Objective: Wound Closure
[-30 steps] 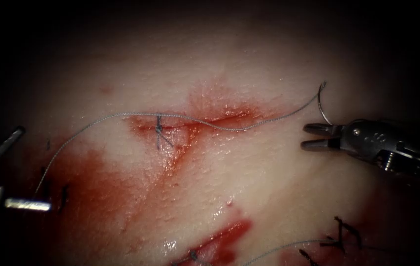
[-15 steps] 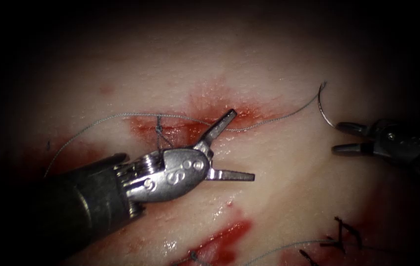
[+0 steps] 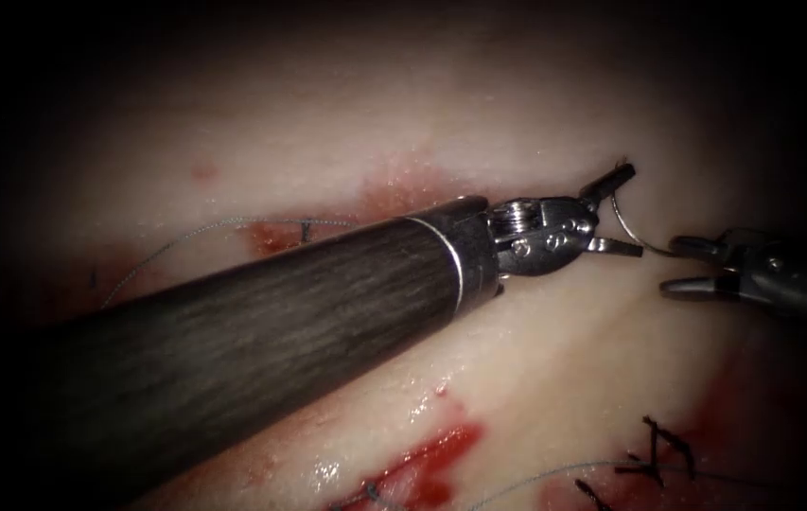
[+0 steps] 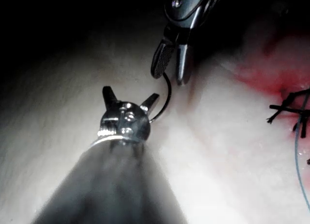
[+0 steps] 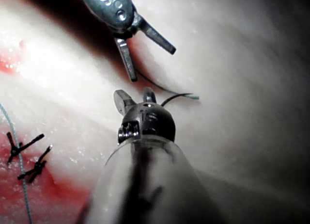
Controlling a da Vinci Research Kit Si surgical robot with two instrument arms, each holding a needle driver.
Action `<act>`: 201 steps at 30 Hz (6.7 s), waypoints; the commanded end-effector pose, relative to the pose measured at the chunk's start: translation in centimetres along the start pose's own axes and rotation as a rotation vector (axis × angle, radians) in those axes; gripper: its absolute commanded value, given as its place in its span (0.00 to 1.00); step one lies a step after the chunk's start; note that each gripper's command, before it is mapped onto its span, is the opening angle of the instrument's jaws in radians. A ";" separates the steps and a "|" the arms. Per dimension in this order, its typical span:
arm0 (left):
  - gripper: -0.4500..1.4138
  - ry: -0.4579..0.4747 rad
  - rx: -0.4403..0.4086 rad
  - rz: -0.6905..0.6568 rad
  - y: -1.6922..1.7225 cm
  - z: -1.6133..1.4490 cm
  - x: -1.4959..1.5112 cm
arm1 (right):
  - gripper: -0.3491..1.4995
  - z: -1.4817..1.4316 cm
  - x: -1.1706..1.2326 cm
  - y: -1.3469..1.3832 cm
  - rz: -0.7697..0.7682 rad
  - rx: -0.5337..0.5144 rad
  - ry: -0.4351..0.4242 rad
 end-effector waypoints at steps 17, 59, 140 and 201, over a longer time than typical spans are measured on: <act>0.61 -0.212 -0.161 0.112 -0.02 0.92 -0.62 | 0.53 -0.24 -0.09 0.18 0.034 -0.074 -0.037; 0.00 -0.467 0.647 0.086 0.50 -1.37 -1.06 | 0.54 0.59 0.42 -0.58 0.916 -0.017 0.342; 0.87 -0.075 0.259 -0.296 0.55 -2.37 0.00 | 0.00 1.47 0.74 -0.27 0.078 0.098 0.360; 0.00 -0.530 0.119 -0.109 -1.02 -1.84 -1.92 | 0.00 1.04 1.28 0.35 -0.215 0.249 0.388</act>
